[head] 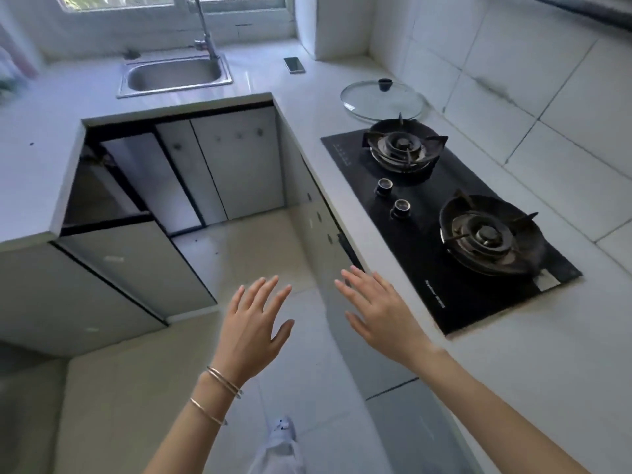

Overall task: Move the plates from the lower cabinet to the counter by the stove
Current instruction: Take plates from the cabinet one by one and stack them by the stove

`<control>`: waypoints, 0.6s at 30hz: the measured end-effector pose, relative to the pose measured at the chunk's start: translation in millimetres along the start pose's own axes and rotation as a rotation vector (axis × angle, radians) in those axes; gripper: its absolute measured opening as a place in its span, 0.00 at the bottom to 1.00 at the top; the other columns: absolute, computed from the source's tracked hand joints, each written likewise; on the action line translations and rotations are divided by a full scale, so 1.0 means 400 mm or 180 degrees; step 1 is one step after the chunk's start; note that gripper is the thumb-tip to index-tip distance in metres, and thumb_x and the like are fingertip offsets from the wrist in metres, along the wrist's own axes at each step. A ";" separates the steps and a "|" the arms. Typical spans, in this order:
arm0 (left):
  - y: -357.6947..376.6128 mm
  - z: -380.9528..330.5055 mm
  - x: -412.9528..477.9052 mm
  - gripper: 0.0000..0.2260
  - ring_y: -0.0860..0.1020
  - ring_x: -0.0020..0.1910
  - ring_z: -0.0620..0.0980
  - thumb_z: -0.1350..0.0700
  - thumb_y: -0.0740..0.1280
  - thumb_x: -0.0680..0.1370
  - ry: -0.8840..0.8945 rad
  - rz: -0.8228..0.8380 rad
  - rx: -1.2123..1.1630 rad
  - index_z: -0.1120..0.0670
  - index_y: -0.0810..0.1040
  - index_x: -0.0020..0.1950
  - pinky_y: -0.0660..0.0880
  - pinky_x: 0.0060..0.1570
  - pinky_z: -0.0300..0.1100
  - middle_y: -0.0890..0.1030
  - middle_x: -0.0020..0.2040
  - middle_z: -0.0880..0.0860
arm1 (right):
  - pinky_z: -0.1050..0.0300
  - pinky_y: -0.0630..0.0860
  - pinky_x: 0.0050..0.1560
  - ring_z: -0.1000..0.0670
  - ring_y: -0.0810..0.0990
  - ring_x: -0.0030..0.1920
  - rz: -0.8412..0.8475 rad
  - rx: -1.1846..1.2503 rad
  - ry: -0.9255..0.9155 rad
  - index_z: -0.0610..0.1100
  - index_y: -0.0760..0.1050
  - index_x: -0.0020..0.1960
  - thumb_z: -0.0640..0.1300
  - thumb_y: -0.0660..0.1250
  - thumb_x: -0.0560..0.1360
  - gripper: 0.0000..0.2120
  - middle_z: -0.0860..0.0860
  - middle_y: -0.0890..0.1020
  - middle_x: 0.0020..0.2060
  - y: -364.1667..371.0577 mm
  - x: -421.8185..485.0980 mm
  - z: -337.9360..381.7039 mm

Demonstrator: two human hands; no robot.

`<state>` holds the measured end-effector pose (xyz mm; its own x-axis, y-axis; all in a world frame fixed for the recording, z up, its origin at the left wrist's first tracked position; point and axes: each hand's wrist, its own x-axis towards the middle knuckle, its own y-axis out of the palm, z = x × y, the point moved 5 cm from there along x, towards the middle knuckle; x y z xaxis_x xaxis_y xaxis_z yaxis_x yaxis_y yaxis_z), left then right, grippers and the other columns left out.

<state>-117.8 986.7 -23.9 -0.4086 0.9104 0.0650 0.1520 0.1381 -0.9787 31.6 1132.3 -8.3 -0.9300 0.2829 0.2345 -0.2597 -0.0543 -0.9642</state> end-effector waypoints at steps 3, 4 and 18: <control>-0.034 0.115 0.032 0.25 0.70 0.67 0.57 0.42 0.55 0.76 -0.0070 -0.0067 0.0018 0.52 0.73 0.68 0.62 0.66 0.55 0.73 0.68 0.55 | 0.45 0.68 0.67 0.46 0.69 0.69 -0.0033 0.0022 -0.0195 0.42 0.71 0.67 0.48 0.56 0.75 0.22 0.45 0.74 0.65 0.021 0.130 0.046; -0.046 0.151 0.042 0.25 0.70 0.67 0.57 0.42 0.55 0.76 -0.0090 -0.0072 0.0033 0.52 0.73 0.68 0.63 0.66 0.55 0.73 0.68 0.55 | 0.45 0.68 0.67 0.46 0.69 0.69 -0.0045 0.0005 -0.0242 0.42 0.70 0.67 0.48 0.56 0.75 0.22 0.45 0.74 0.65 0.026 0.170 0.060; -0.094 0.524 0.224 0.25 0.71 0.66 0.56 0.42 0.56 0.75 -0.0527 -0.0322 0.0118 0.52 0.73 0.67 0.60 0.65 0.52 0.75 0.66 0.54 | 0.46 0.64 0.68 0.46 0.68 0.69 -0.0013 0.0106 -0.0851 0.42 0.68 0.68 0.46 0.60 0.74 0.23 0.46 0.73 0.66 0.164 0.654 0.105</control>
<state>-348.9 981.4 -22.0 -0.5630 0.8156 0.1336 0.0706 0.2085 -0.9755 -239.5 1162.6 -5.2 -0.9635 0.0205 0.2670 -0.2677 -0.0865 -0.9596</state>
